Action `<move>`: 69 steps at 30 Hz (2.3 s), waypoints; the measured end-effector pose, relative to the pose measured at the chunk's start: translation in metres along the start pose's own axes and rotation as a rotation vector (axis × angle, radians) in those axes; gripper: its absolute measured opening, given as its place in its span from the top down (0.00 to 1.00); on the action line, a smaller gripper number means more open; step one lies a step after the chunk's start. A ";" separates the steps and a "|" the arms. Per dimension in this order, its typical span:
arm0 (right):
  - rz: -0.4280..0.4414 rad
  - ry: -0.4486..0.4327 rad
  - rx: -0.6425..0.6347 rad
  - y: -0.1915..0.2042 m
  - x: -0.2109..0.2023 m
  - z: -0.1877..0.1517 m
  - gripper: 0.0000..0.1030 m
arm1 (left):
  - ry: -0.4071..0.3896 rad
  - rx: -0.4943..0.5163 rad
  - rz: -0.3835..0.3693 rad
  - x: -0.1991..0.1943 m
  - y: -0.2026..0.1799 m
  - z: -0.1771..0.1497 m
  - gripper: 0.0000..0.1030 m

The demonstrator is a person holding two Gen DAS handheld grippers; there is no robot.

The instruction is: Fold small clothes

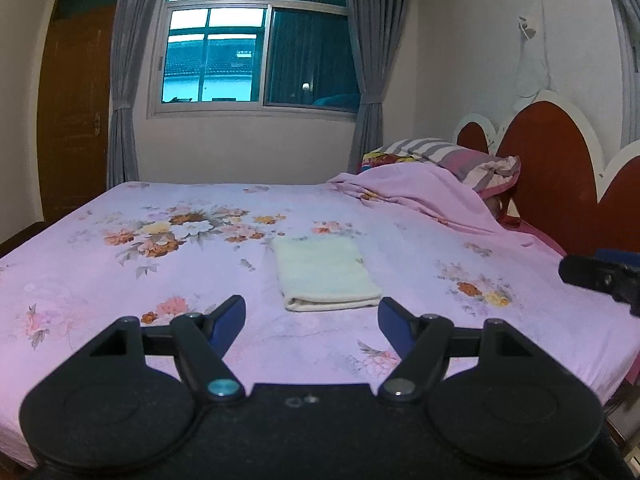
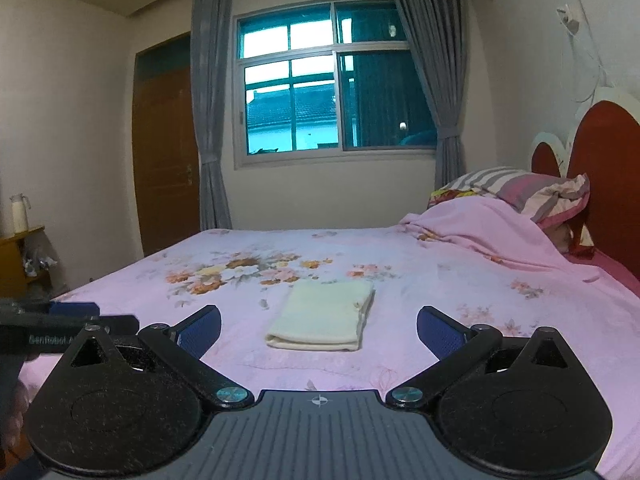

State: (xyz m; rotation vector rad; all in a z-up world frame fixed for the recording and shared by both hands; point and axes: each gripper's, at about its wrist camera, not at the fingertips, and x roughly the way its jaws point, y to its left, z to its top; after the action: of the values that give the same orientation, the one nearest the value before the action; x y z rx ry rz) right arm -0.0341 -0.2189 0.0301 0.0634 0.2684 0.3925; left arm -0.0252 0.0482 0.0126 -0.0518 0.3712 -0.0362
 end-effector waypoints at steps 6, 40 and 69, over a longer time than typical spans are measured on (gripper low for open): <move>0.003 -0.004 0.005 0.002 0.006 0.001 0.00 | -0.007 -0.016 -0.003 -0.003 0.004 0.000 0.29; 0.030 -0.019 -0.016 -0.006 0.002 0.007 0.00 | -0.031 -0.017 -0.023 -0.009 0.007 0.002 0.29; 0.033 -0.022 -0.019 -0.010 0.003 0.008 0.00 | -0.034 -0.017 -0.029 -0.010 0.006 0.004 0.29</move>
State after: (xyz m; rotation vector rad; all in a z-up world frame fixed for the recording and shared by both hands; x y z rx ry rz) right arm -0.0260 -0.2272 0.0357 0.0537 0.2424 0.4265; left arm -0.0330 0.0546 0.0197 -0.0748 0.3368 -0.0608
